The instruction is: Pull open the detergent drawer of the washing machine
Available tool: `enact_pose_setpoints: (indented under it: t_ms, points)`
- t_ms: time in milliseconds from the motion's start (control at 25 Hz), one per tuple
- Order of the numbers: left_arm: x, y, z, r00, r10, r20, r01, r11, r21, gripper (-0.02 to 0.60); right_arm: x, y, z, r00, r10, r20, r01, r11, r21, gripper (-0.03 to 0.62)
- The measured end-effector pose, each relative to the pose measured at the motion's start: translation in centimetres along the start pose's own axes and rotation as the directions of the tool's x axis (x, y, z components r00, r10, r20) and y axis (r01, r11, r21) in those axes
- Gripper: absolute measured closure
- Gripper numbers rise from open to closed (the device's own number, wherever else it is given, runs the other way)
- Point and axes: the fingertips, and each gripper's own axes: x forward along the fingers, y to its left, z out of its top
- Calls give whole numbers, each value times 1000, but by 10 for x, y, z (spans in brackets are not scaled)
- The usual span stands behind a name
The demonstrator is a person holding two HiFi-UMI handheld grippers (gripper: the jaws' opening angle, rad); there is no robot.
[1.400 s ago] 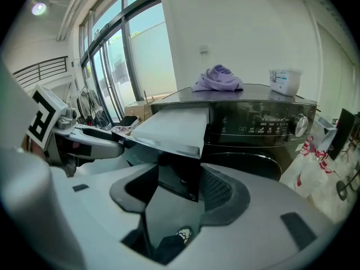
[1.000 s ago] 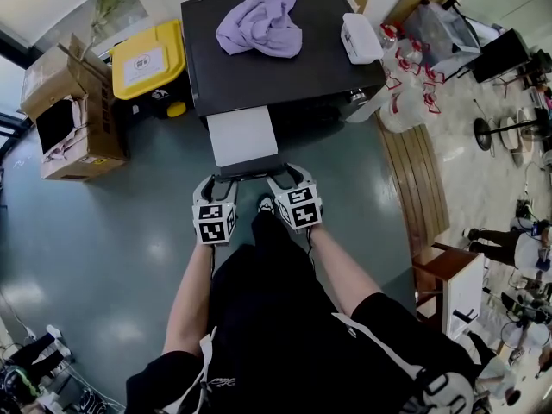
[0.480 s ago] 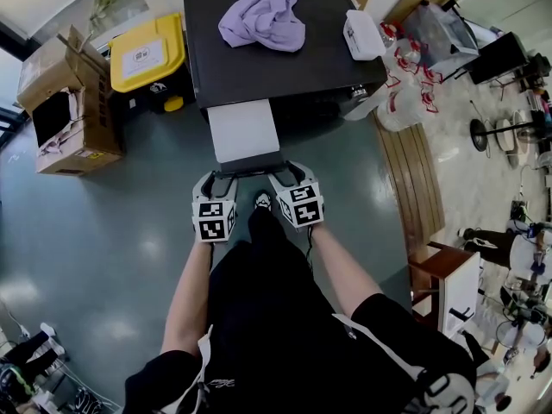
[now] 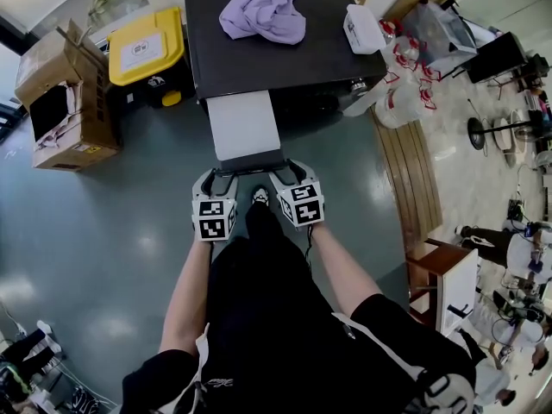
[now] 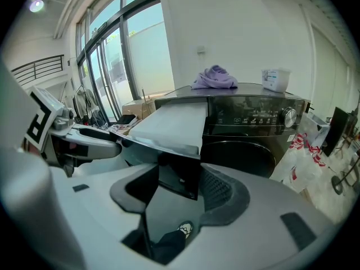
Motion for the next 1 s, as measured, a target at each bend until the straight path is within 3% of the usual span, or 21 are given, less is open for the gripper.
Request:
enact_pose_setpoints:
  t_ms: [1000]
  points:
    - [-20, -13, -18, 1000, 7, 0, -7, 1000, -12, 339, -20, 11, -21, 1000, -10, 2, 10, 1000, 5, 362]
